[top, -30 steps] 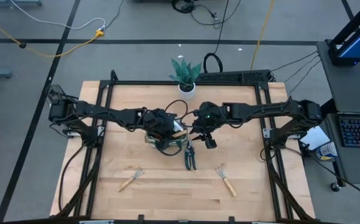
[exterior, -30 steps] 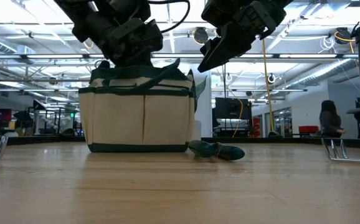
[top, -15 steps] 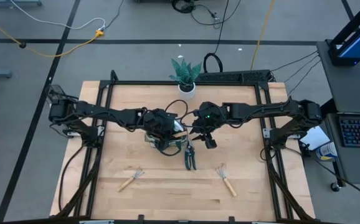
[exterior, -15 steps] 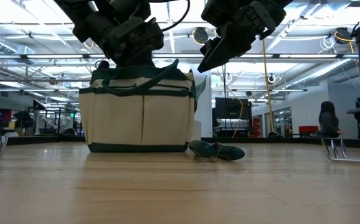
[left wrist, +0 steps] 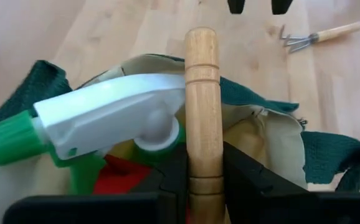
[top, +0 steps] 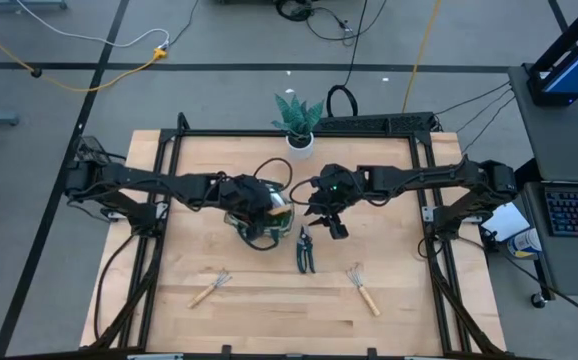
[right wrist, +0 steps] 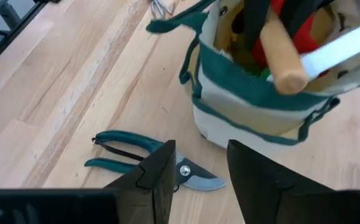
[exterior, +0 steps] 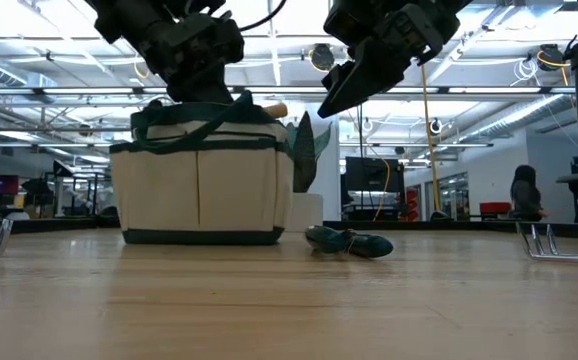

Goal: Pick & Place Garden tools in Gardening bag
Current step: Put the brown trowel into the brown gardening bag, then put the left brown hand rake into the brown gardening bag

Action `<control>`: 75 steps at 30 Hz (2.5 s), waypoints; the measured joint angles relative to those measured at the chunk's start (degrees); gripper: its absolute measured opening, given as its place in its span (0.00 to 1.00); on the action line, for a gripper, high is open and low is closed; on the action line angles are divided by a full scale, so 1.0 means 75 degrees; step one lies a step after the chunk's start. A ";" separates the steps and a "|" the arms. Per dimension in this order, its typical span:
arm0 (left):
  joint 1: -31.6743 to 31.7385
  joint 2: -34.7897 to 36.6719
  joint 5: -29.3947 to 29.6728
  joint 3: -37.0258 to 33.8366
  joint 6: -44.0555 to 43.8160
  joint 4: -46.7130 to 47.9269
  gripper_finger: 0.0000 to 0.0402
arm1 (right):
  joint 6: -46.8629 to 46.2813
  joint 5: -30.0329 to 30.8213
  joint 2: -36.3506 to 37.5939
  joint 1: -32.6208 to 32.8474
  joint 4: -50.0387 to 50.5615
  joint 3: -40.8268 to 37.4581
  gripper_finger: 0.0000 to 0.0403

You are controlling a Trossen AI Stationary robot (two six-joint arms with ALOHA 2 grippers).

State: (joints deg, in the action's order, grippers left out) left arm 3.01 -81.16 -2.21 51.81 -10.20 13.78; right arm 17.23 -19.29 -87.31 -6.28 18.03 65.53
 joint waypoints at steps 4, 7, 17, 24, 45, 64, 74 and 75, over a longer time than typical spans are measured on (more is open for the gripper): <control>-0.0302 -0.0017 0.0333 0.0000 0.0187 0.0051 0.18 | -0.0002 0.0000 -0.0003 0.0001 -0.0004 -0.0138 0.33; -0.0507 -0.0033 0.0326 0.0000 0.0576 0.0219 0.19 | 0.0015 0.0000 -0.0006 0.0000 -0.0020 -0.0251 0.33; -0.0647 -0.0031 0.0768 0.0000 0.0728 0.0747 0.31 | 0.0003 -0.0006 -0.0006 0.0003 -0.0571 -0.0262 0.33; -0.0653 -0.0019 0.1216 0.0002 0.1191 0.1043 0.49 | 0.0000 -0.0023 -0.0006 0.0003 -0.0604 -0.0265 0.33; -0.1374 0.2000 0.1025 0.0933 0.0352 0.3312 0.57 | -0.0408 -0.0041 -0.0006 0.0003 -0.0599 -0.0274 0.33; -0.3717 0.1858 0.0203 0.0004 -0.5543 0.5130 0.57 | -0.0391 -0.0041 -0.0003 0.0003 -0.0674 -0.0273 0.33; -0.4827 0.1864 -0.0304 -0.1641 -0.7921 0.2924 0.57 | -0.0351 -0.0038 -0.0003 0.0003 -0.0876 -0.0273 0.33; -0.4923 0.1864 -0.0302 -0.1766 -0.8033 0.2736 0.57 | -0.0350 -0.0040 -0.0003 0.0003 -0.0878 -0.0273 0.33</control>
State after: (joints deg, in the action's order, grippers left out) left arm -33.91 -67.18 -4.48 38.57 -70.44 34.30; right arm 14.61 -19.59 -87.33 -6.26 11.44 63.48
